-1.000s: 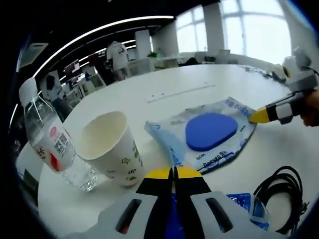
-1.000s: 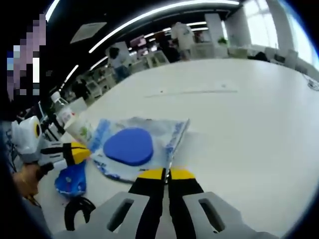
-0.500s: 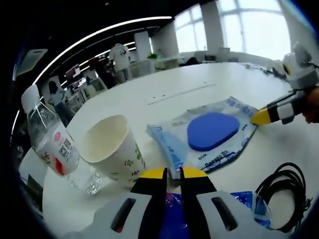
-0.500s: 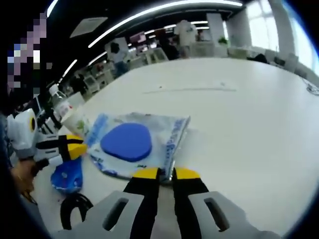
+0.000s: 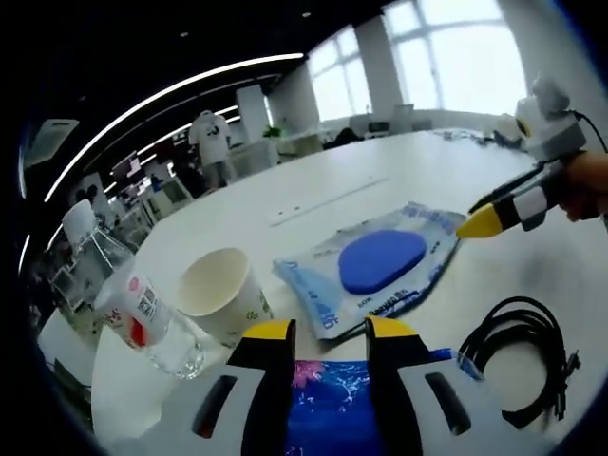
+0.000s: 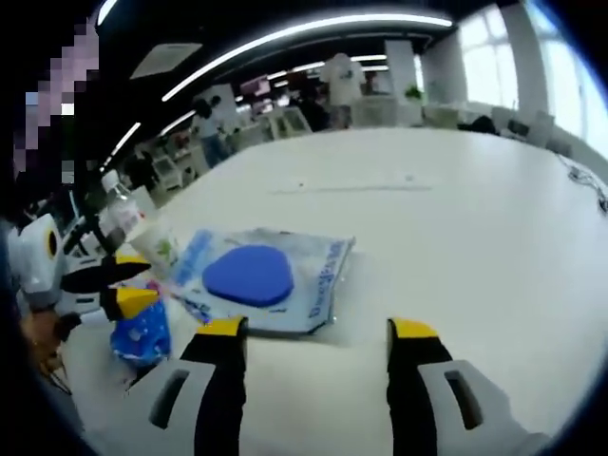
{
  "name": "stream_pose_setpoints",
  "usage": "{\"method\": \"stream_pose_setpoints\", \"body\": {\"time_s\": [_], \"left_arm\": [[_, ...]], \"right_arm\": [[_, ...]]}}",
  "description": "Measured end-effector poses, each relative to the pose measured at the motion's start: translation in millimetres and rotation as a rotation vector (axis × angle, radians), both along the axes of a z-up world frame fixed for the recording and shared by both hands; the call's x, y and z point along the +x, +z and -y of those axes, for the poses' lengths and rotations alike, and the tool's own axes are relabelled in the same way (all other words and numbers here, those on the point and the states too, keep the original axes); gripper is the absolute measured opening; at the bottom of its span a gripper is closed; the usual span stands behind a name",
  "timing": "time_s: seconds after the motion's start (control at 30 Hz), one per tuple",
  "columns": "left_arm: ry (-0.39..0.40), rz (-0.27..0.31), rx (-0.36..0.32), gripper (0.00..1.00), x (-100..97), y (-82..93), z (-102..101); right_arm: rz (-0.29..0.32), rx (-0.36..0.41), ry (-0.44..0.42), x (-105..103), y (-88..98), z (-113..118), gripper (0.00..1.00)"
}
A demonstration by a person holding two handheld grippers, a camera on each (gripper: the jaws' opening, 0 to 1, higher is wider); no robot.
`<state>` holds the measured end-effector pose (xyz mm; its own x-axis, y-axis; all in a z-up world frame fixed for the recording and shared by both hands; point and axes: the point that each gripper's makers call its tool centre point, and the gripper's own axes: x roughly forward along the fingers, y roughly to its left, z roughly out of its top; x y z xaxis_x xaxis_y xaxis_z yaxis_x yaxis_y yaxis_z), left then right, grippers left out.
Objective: Arrange the tabletop items into an orderly group along one side of the table until the central work area is clear of visible clutter.
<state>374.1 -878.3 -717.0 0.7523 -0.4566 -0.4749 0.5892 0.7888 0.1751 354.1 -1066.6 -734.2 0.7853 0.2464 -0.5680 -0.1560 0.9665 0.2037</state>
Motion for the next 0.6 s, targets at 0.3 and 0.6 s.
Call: {"method": "stream_pose_setpoints", "body": {"time_s": [0.3, 0.6], "left_arm": [[0.001, -0.037, -0.089, 0.53, -15.1, 21.2, -8], [0.024, 0.021, -0.102, 0.71, -20.4, 32.0, -36]], "right_arm": [[0.034, 0.017, 0.045, -18, 24.1, -21, 0.82], [0.056, 0.039, 0.075, -39, 45.2, -46, 0.97]]}}
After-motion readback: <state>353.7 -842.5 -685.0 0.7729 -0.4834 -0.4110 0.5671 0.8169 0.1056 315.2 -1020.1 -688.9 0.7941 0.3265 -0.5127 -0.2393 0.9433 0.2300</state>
